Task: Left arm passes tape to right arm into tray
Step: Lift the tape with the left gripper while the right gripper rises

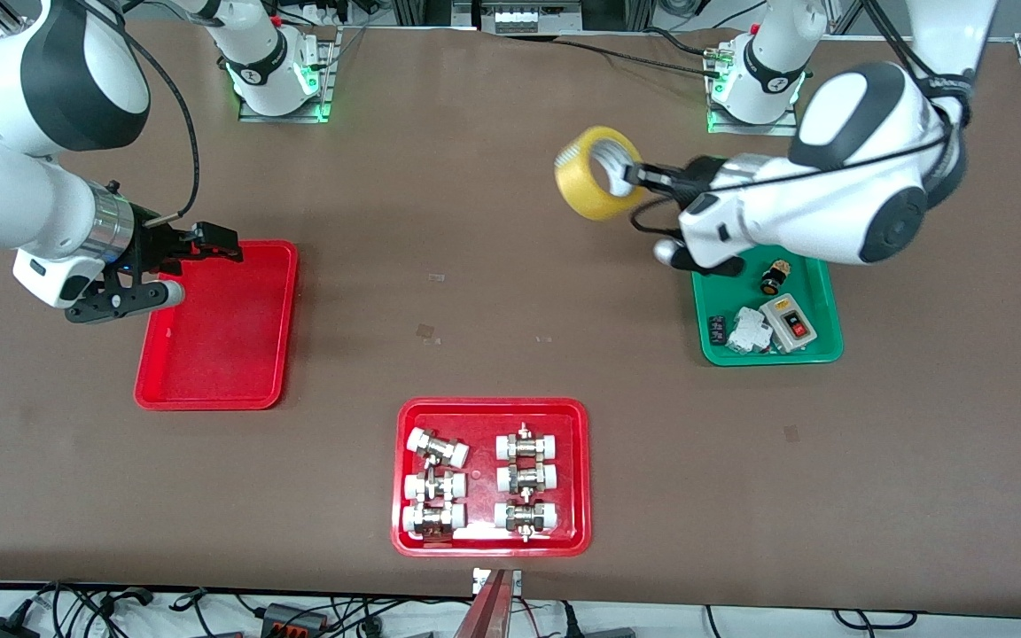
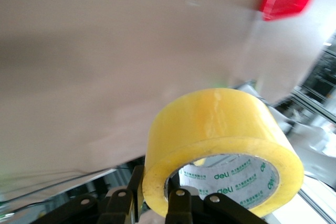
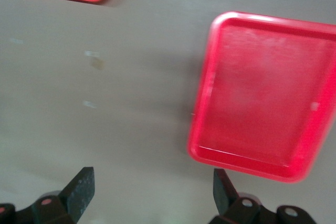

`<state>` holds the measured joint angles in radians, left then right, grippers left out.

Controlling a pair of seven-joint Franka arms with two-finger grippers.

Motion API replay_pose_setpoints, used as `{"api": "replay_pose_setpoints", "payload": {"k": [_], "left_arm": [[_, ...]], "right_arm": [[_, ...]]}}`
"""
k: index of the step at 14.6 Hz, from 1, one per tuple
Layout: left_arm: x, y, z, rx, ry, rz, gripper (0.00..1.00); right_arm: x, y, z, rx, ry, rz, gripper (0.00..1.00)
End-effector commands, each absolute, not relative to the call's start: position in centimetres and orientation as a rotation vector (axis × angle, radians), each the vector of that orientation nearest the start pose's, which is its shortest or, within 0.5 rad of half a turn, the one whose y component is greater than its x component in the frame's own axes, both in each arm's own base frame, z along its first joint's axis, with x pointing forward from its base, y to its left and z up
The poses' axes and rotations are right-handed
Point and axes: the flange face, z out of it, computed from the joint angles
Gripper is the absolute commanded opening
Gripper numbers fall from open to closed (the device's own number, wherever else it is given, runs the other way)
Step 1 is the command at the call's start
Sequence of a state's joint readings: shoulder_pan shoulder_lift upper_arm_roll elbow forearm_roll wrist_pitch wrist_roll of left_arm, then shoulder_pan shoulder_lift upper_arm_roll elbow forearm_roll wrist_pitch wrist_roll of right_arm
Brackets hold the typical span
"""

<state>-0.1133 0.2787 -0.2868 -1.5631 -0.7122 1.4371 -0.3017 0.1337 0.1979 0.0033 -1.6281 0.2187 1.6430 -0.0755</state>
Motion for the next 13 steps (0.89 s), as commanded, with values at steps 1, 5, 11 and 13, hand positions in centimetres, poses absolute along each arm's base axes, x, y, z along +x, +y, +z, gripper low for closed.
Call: {"api": "replay_pose_setpoints", "payload": {"k": [1,5,11,13], "left_arm": [[54.4,-31.9,52.0,2.311,-0.012,-0.780,0.04],[54.5,-34.7,52.9,2.313,0.167,-0.717,0.04],[55.0,-35.3,53.2,2.280,0.241,-0.678,0.04],[55.0,-35.3,53.4,2.279,0.239,-0.677,0.04]], "right_arm": [[59.5,12.0,50.6,-2.752,-0.239,0.268,1.00],[59.4,15.0,51.9,-2.489,-0.177,0.250,1.00],[57.7,25.9,56.0,-2.402,-0.023,0.265,1.00],[57.4,28.1,57.4,-2.351,0.031,0.297,1.00]]}}
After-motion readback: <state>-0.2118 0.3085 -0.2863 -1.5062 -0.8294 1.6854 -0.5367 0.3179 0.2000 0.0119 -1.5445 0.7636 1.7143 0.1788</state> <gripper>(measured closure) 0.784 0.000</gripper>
